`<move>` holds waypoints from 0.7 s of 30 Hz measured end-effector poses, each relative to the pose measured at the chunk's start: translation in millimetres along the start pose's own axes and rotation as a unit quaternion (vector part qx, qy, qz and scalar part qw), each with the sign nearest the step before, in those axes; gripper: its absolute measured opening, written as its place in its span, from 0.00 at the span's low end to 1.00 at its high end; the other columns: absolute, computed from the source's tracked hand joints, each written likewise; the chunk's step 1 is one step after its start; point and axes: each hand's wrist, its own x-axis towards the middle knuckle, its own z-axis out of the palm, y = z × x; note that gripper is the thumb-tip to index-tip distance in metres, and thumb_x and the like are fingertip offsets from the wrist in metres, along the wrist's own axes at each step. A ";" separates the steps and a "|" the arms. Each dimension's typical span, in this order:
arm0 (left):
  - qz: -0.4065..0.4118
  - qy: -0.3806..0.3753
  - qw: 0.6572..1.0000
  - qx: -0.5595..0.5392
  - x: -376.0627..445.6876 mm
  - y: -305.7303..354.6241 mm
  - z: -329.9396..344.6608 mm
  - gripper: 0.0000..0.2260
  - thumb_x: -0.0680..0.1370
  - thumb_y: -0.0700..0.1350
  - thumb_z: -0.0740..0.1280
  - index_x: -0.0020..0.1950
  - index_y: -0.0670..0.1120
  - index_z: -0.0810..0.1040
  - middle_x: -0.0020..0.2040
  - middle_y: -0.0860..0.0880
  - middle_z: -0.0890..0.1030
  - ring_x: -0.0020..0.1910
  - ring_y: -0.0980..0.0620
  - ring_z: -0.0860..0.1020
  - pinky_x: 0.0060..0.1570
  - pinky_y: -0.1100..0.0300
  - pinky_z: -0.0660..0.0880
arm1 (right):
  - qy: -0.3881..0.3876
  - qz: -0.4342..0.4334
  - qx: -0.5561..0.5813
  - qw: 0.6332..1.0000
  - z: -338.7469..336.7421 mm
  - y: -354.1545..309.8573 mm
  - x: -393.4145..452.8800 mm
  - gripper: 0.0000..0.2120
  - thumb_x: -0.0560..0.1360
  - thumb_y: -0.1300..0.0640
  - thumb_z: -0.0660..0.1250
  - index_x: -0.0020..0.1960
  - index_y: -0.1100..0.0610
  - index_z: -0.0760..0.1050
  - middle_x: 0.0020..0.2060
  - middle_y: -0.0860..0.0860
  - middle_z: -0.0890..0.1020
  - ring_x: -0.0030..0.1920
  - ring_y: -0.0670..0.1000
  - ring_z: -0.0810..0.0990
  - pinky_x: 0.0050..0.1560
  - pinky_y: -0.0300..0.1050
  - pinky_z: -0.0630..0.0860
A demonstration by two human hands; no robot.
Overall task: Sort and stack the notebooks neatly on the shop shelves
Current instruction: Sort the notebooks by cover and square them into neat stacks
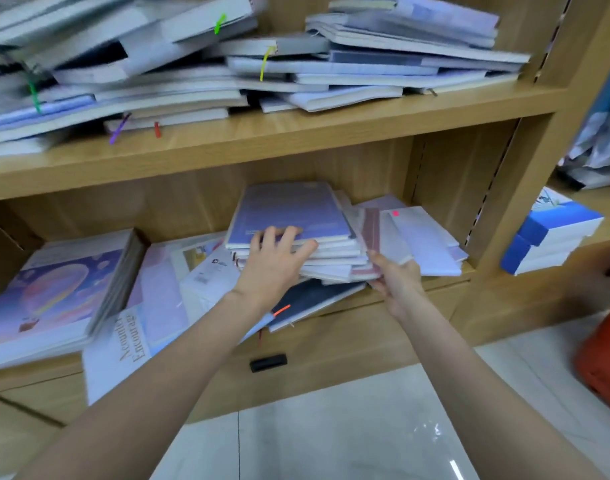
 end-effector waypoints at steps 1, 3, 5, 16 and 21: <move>0.000 0.002 1.000 0.002 -1.0 -1.5 -1.3 0.31 0.53 0.37 0.76 0.50 0.49 0.67 0.50 0.44 0.79 0.40 0.41 0.77 0.42 0.50 0.75 | 0.007 0.003 0.002 1.000 0.0 0.4 -1.7 0.18 0.73 0.64 0.70 0.59 0.60 0.68 0.52 0.56 0.79 0.47 0.54 0.79 0.42 0.42 0.79; -0.005 0.007 1.000 -0.005 -3.7 -5.9 -4.4 0.31 0.53 0.37 0.77 0.51 0.49 0.68 0.51 0.44 0.79 0.40 0.41 0.77 0.41 0.49 0.75 | 0.021 -0.007 -0.003 1.000 1.9 -5.9 -6.9 0.14 0.72 0.66 0.69 0.53 0.59 0.68 0.46 0.55 0.79 0.40 0.52 0.78 0.34 0.38 0.78; -0.021 0.020 0.999 -0.018 -4.5 -13.5 -9.2 0.32 0.53 0.37 0.78 0.52 0.49 0.68 0.51 0.44 0.79 0.40 0.41 0.77 0.38 0.50 0.76 | 0.033 -0.030 -0.017 0.999 4.4 -25.0 -11.1 0.10 0.72 0.66 0.68 0.45 0.57 0.67 0.38 0.55 0.75 0.33 0.52 0.75 0.25 0.40 0.74; -0.048 -0.146 0.988 0.011 -7.6 4.5 -24.4 0.39 0.53 0.34 0.79 0.58 0.50 0.65 0.60 0.44 0.70 0.54 0.42 0.72 0.53 0.42 0.73 | 0.113 -0.142 -0.091 0.979 -46.3 -114.3 -55.9 0.15 0.70 0.66 0.69 0.38 0.53 0.64 0.34 0.53 0.74 0.38 0.53 0.75 0.36 0.46 0.76; -0.116 -0.346 0.928 -0.069 -7.5 18.7 -55.5 0.29 0.75 0.33 0.61 0.71 0.53 0.57 0.77 0.48 0.47 0.76 0.45 0.46 0.71 0.39 0.47 | 0.138 -0.170 -0.093 0.971 -59.2 -126.9 -99.5 0.15 0.69 0.65 0.70 0.37 0.55 0.63 0.34 0.55 0.73 0.31 0.50 0.72 0.27 0.43 0.73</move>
